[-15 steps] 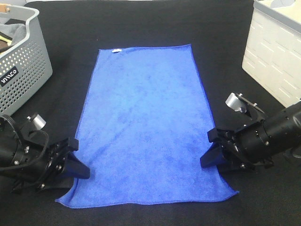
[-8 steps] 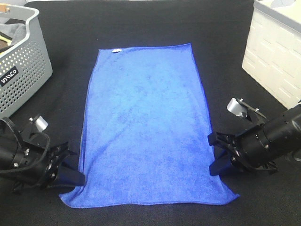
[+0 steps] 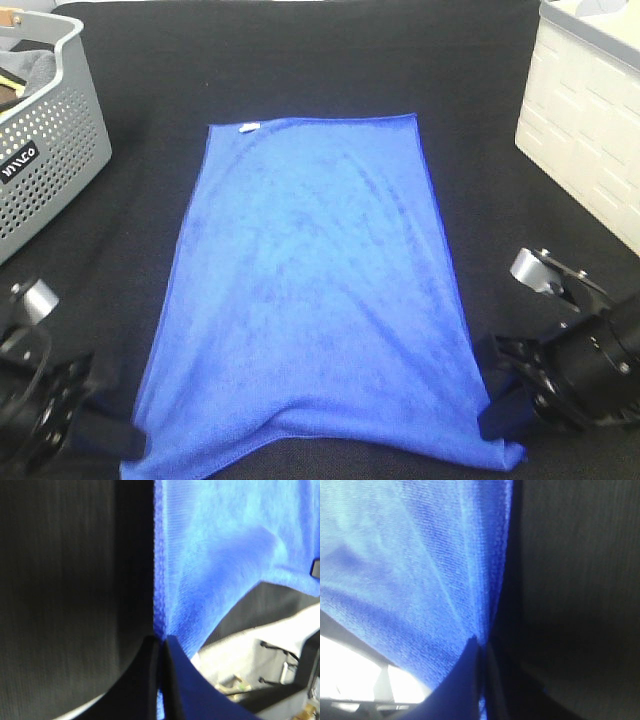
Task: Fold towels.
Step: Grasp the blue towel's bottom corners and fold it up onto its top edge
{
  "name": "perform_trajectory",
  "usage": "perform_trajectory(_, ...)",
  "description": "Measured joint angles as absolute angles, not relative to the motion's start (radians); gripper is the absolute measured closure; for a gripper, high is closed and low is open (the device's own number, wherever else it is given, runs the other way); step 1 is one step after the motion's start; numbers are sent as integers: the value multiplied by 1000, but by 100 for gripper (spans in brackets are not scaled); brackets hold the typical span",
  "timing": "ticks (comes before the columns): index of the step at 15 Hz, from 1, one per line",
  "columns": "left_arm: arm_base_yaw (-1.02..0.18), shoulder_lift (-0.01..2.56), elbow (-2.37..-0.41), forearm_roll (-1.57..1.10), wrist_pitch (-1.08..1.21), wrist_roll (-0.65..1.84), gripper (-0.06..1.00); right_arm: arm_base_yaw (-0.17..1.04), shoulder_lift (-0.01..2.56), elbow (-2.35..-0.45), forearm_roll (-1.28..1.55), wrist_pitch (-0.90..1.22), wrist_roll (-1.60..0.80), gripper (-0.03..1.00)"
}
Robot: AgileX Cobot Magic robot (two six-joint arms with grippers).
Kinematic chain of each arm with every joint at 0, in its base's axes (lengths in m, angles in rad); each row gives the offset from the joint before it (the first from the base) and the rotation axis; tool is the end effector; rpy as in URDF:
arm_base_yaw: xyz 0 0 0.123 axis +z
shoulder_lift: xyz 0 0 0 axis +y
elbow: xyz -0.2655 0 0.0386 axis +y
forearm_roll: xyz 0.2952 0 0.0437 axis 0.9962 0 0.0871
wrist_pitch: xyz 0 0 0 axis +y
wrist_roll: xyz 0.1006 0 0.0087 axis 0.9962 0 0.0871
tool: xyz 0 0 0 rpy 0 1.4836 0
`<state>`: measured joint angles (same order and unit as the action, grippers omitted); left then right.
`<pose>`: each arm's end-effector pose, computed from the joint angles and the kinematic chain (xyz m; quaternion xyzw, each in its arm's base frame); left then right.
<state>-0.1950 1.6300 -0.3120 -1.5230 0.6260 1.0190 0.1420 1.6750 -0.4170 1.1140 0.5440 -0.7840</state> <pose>0.1798 -0.0958 0.0328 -0.0933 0.9370 -0.3350 0.0338 0.2020 0.0763 0.0271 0.0431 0.9678 0.2473 0.0179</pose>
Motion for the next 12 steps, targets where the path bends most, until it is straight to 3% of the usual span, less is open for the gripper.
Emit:
perform_trajectory(5, -195, 1548, -209, -1465, 648, 1018, 94, 142, 1536, -272, 1113, 560, -773, 97)
perform_trajectory(12, -195, 1547, -249, -1403, 631, 989, 94, 142, 1538, -319, 1115, 533, -765, 97)
